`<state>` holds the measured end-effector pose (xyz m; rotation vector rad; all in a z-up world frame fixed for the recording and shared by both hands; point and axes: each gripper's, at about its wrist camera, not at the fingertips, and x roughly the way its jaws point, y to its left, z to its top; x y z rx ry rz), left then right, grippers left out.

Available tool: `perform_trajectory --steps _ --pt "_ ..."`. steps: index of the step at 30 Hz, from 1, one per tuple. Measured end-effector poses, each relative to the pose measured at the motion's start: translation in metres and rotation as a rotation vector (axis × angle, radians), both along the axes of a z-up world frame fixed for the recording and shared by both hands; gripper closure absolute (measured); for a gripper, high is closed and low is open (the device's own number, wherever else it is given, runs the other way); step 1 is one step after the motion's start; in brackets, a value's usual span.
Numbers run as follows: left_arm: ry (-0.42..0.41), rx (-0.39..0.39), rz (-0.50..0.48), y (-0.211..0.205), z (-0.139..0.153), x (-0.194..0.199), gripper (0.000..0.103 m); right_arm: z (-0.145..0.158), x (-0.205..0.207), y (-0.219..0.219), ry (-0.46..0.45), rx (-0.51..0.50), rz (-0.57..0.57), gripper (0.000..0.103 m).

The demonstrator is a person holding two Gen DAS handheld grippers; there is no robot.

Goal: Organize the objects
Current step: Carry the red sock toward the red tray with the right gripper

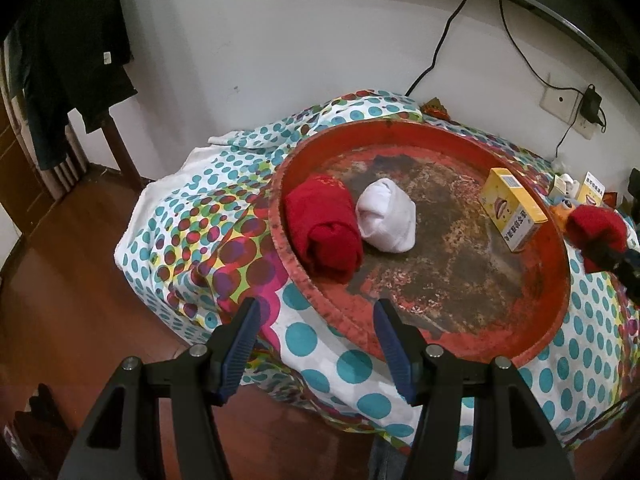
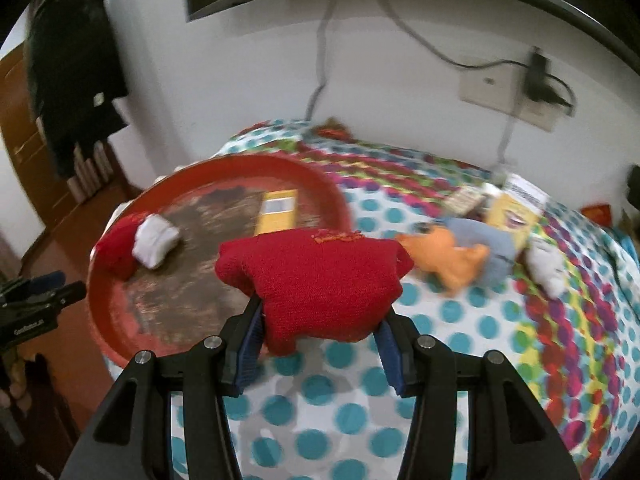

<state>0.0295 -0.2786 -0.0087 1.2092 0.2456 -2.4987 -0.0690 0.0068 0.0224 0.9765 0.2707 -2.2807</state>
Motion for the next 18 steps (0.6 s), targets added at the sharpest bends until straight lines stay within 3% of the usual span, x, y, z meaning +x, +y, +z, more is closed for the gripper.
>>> perform_trajectory --steps 8,18 --pt "-0.005 0.005 0.005 -0.002 0.0 0.001 0.043 -0.018 0.006 -0.048 -0.01 0.069 0.073 0.055" --pt "-0.007 0.038 0.013 -0.006 -0.001 0.001 0.043 -0.037 -0.024 -0.082 -0.027 0.134 0.054 0.055"
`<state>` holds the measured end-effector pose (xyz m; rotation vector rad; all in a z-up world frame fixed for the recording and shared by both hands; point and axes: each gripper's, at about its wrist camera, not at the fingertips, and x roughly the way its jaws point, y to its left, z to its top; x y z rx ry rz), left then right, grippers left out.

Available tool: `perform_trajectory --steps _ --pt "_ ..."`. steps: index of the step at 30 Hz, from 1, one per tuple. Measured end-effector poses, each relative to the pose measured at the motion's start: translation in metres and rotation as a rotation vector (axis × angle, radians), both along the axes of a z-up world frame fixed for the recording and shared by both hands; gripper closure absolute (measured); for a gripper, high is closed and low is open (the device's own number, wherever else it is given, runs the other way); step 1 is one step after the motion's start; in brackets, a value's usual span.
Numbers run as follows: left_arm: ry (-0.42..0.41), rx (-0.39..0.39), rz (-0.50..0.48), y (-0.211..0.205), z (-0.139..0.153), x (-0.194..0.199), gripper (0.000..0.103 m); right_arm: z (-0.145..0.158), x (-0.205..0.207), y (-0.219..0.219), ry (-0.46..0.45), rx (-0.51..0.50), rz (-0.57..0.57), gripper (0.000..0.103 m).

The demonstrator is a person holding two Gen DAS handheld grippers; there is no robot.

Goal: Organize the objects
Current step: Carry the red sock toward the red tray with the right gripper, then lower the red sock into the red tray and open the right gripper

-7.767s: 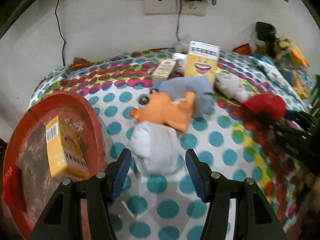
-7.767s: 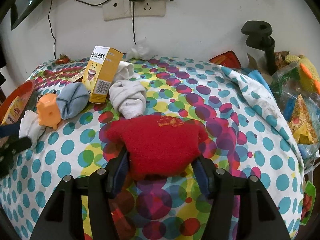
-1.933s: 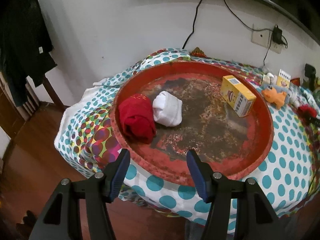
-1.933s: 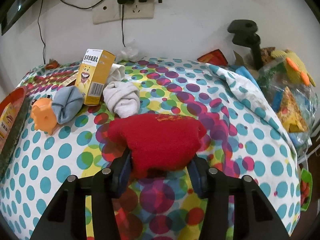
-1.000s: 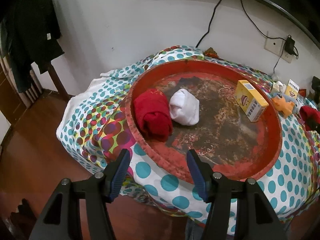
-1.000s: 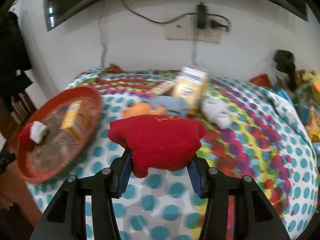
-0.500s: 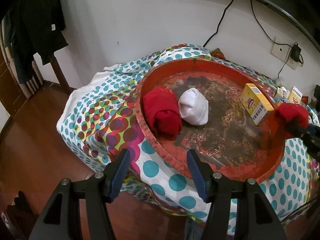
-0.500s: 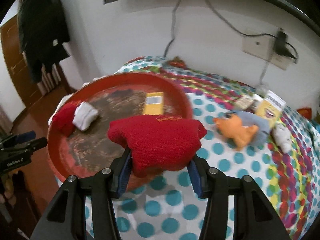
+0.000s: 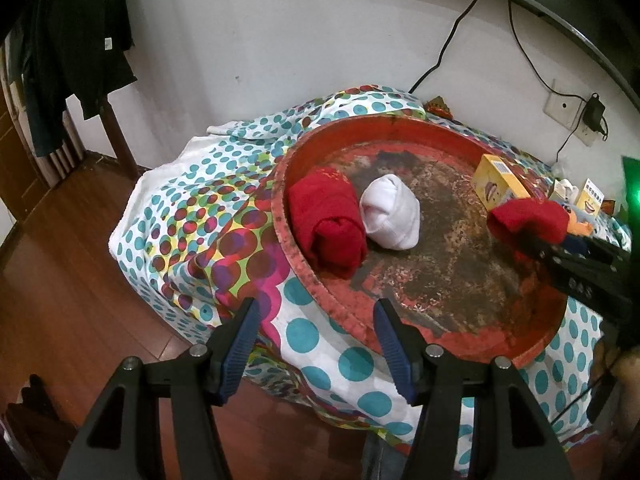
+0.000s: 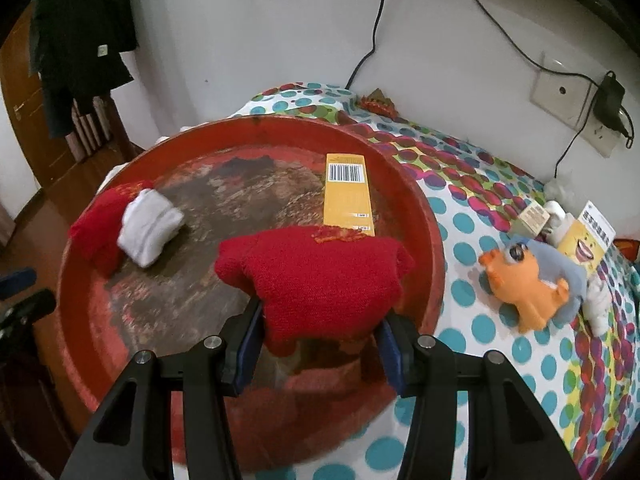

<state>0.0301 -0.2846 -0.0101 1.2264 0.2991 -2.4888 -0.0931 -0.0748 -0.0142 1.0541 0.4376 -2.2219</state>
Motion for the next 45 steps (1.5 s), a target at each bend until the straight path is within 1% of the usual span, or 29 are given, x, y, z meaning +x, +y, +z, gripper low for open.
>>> perform_trajectory --steps 8,13,16,18,20,29,33,37,41,45 --pt "-0.005 -0.01 -0.019 0.007 -0.002 -0.002 0.043 -0.003 -0.021 -0.019 0.011 0.04 -0.007 0.055" --pt "-0.02 -0.006 -0.026 0.008 -0.007 -0.003 0.043 -0.006 -0.025 -0.028 0.014 0.058 -0.006 0.055" --pt "-0.016 -0.007 -0.026 0.008 -0.007 -0.004 0.043 -0.007 -0.024 -0.027 0.008 0.051 -0.003 0.054" --pt "-0.018 0.0 -0.026 0.008 -0.008 -0.004 0.043 -0.008 -0.022 -0.026 0.002 0.046 0.003 0.052" --pt "-0.017 0.014 -0.03 0.007 -0.008 -0.004 0.043 -0.008 -0.02 -0.025 0.002 0.044 0.007 0.052" --pt "-0.019 -0.014 -0.04 0.012 -0.007 -0.006 0.043 0.0 -0.014 -0.017 0.009 0.015 0.008 0.041" --pt "-0.002 -0.023 -0.046 0.014 -0.004 -0.004 0.043 0.009 -0.009 -0.005 0.012 -0.025 0.005 0.039" --pt "-0.006 -0.03 -0.056 0.017 -0.005 -0.005 0.043 0.018 -0.006 0.012 0.0 -0.078 -0.005 0.039" --pt "-0.009 -0.045 -0.069 0.022 -0.006 -0.006 0.043 0.025 -0.006 0.036 0.007 -0.116 -0.041 0.037" --pt "-0.015 -0.052 -0.082 0.027 -0.007 -0.007 0.043 0.028 -0.015 0.072 0.025 -0.123 -0.105 0.035"
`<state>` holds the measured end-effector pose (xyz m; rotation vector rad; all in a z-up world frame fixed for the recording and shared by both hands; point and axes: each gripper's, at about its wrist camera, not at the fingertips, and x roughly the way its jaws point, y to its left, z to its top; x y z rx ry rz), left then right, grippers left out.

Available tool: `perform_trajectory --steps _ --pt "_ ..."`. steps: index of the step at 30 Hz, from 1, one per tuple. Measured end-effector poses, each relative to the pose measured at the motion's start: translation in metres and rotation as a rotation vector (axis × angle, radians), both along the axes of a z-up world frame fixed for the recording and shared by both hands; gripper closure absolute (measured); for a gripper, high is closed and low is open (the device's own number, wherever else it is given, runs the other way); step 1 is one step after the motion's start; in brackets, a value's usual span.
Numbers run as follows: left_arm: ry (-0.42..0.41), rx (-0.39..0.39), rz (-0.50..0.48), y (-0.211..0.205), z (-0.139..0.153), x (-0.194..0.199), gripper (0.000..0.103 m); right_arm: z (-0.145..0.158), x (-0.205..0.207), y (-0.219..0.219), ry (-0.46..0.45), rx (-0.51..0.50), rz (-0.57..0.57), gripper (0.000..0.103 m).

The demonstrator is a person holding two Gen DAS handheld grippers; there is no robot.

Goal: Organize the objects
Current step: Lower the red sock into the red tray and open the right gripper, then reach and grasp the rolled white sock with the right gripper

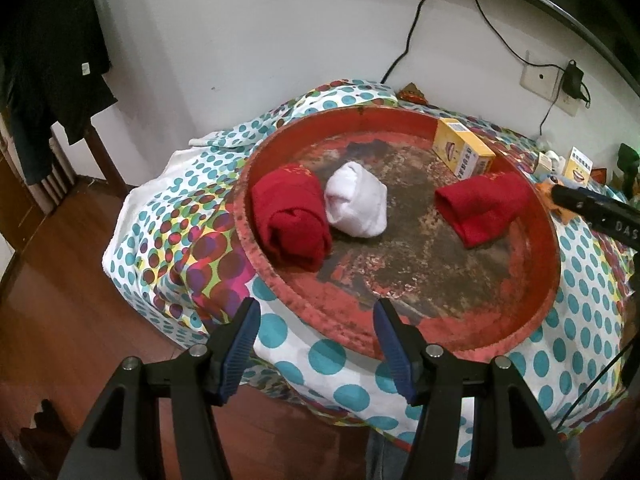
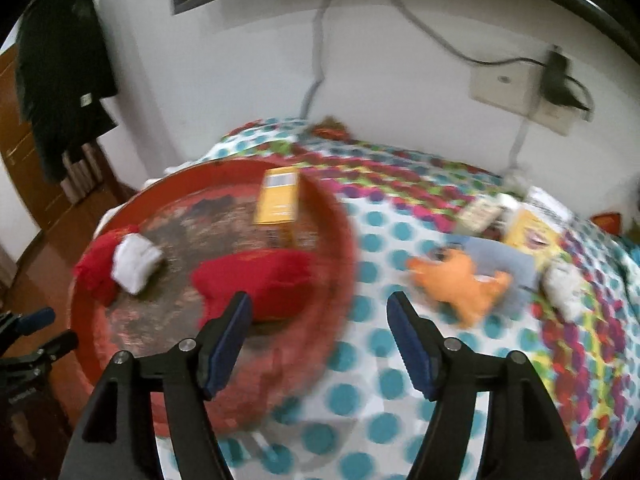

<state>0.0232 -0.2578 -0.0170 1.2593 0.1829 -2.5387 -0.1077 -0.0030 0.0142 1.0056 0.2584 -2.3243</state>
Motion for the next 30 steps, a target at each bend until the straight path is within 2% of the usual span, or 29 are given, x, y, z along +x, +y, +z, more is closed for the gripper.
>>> perform_trajectory --steps 8,15,23,30 --pt "-0.001 -0.017 -0.023 0.01 -0.002 -0.001 0.043 -0.001 -0.041 0.095 0.01 0.031 -0.193 0.034" --pt "-0.001 -0.074 -0.06 0.025 -0.002 -0.001 0.043 -0.023 -0.084 0.162 -0.024 0.099 -0.33 0.034" --pt "-0.004 -0.11 -0.113 0.045 -0.004 -0.004 0.043 -0.038 -0.113 0.169 -0.021 0.126 -0.329 0.032" --pt "0.032 -0.221 -0.161 0.068 0.001 -0.001 0.043 -0.048 -0.14 0.164 -0.028 0.155 -0.336 0.031"
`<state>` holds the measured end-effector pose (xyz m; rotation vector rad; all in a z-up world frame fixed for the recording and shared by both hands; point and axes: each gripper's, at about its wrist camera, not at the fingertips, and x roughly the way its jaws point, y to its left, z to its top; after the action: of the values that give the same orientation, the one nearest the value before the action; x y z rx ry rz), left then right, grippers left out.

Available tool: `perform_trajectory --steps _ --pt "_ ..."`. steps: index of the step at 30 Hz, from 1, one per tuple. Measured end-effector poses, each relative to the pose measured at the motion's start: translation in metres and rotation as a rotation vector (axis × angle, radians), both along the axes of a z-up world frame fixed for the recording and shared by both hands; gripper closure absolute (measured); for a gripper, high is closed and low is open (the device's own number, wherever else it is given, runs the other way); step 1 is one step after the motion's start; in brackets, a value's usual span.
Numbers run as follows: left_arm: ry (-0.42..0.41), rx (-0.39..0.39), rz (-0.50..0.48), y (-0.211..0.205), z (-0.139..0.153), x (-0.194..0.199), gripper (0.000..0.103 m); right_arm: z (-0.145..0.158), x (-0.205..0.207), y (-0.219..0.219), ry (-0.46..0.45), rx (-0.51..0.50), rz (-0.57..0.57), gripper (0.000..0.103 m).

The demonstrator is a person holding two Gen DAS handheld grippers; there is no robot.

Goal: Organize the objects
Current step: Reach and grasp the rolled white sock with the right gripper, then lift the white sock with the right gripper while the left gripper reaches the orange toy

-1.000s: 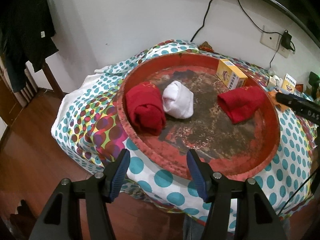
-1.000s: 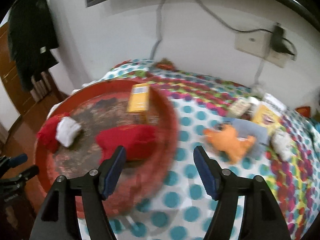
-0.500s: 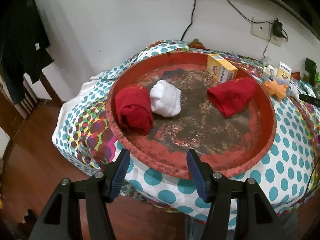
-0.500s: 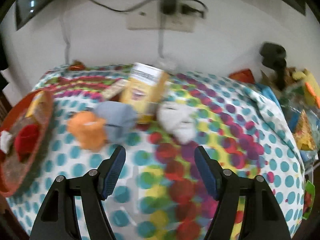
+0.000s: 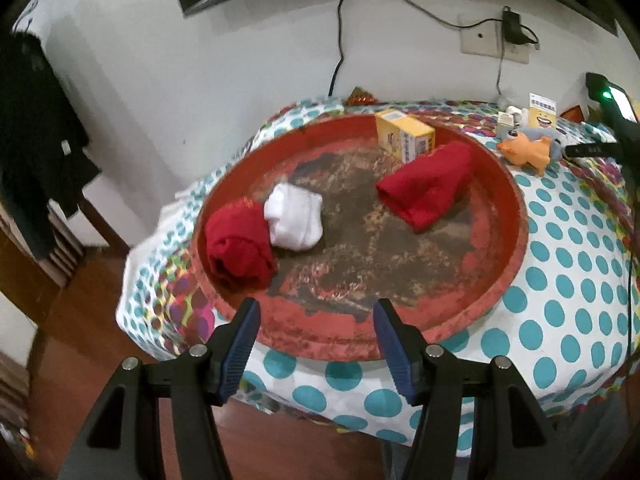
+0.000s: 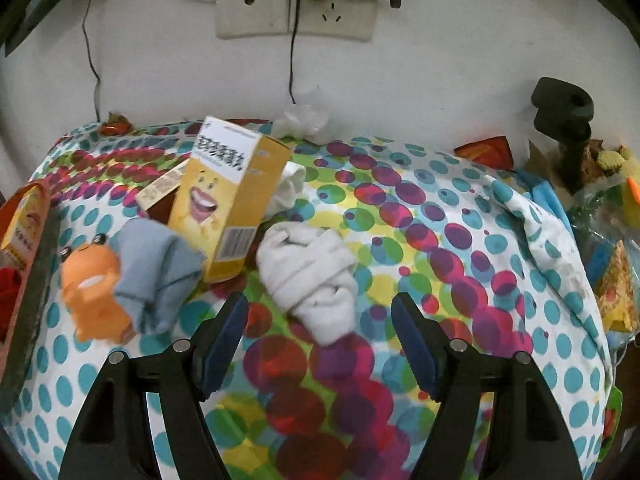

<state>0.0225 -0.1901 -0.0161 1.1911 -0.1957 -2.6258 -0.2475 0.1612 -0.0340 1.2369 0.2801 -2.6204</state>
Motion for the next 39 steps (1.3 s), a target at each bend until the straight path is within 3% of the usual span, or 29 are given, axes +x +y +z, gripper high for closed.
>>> perform_trajectory --steps 8,13,16,18,21,27,35,39 --pt "-0.007 -0.038 -0.078 0.03 0.002 -0.002 0.043 -0.012 -0.02 0.003 -0.028 -0.016 -0.015 0.03" --pt "-0.003 -0.019 -0.14 0.051 0.01 -0.005 0.043 -0.018 -0.024 -0.004 -0.024 0.01 -0.003 0.032" --pt "-0.001 0.023 -0.177 0.062 0.018 -0.012 0.043 -0.019 -0.024 -0.006 -0.021 0.0 0.015 0.043" --pt "-0.008 0.04 -0.205 0.072 0.022 -0.019 0.043 -0.019 -0.024 -0.005 -0.025 -0.022 0.026 0.057" --pt "-0.009 0.008 -0.233 0.091 0.024 -0.03 0.043 -0.019 -0.022 -0.006 -0.03 -0.036 0.034 0.06" --pt "-0.047 0.039 -0.287 0.123 0.016 -0.051 0.043 -0.016 -0.014 0.008 -0.038 -0.074 0.05 0.061" --pt "-0.082 0.001 -0.345 0.164 0.0 -0.076 0.043 -0.012 0.006 0.045 -0.028 -0.07 0.048 0.061" --pt "-0.115 0.061 -0.351 0.173 -0.002 -0.095 0.043 -0.014 0.015 0.06 -0.032 -0.075 0.05 0.061"
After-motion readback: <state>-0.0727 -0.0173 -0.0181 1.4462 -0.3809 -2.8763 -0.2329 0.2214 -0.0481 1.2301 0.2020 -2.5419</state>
